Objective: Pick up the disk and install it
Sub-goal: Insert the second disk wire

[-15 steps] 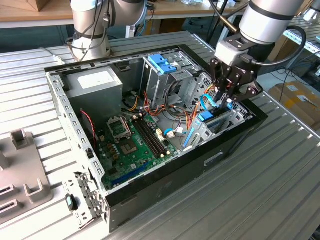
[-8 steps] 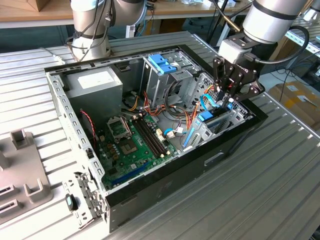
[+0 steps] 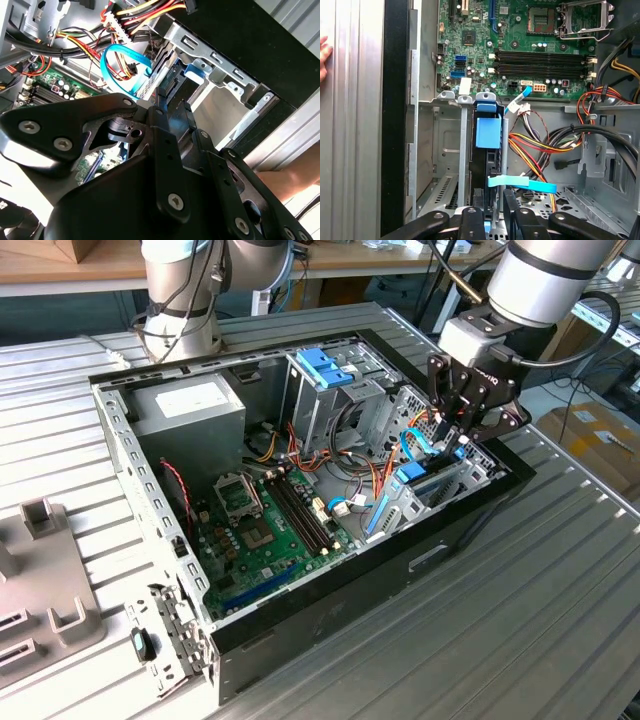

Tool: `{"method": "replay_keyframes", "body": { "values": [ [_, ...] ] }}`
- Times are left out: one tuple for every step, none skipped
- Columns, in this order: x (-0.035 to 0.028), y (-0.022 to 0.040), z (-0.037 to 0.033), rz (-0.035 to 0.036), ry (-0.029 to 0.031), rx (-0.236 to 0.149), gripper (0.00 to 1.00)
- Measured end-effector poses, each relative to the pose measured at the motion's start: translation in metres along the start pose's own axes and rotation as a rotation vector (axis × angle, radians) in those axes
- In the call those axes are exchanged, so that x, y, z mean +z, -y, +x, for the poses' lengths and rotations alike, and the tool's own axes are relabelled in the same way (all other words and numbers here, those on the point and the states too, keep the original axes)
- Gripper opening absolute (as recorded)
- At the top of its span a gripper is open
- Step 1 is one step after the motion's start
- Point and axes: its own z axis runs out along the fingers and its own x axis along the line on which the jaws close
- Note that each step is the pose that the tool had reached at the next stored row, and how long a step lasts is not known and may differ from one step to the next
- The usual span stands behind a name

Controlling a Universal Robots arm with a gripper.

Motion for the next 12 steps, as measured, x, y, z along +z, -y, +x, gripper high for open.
{"method": "replay_keyframes", "body": {
  "values": [
    [0.0, 0.0, 0.0, 0.0, -0.0001, 0.0, 0.3],
    [0.0, 0.0, 0.0, 0.0, 0.0, 0.0, 0.3],
    [0.0, 0.0, 0.0, 0.0, 0.0, 0.0, 0.3],
    [0.0, 0.0, 0.0, 0.0, -0.0001, 0.0, 0.3],
    [0.0, 0.0001, 0.0, 0.0, -0.0001, 0.0, 0.3],
    [-0.0004, 0.0001, 0.0001, 0.0, -0.0002, 0.0, 0.3],
    [-0.0012, 0.0001, 0.0001, 0.0, -0.0002, 0.0, 0.3],
    [-0.0019, 0.0001, 0.0, 0.0, 0.0, 0.0, 0.3],
    [-0.0037, 0.0002, 0.0001, 0.0, -0.0001, 0.0, 0.3],
    [-0.005, 0.0003, 0.0001, 0.0, -0.0001, 0.0, 0.3],
    [-0.0062, 0.0003, 0.0001, 0.0, 0.0, 0.0, 0.3],
    [-0.009, 0.0004, 0.0001, 0.0, 0.0, 0.0, 0.3]
  ]
}}
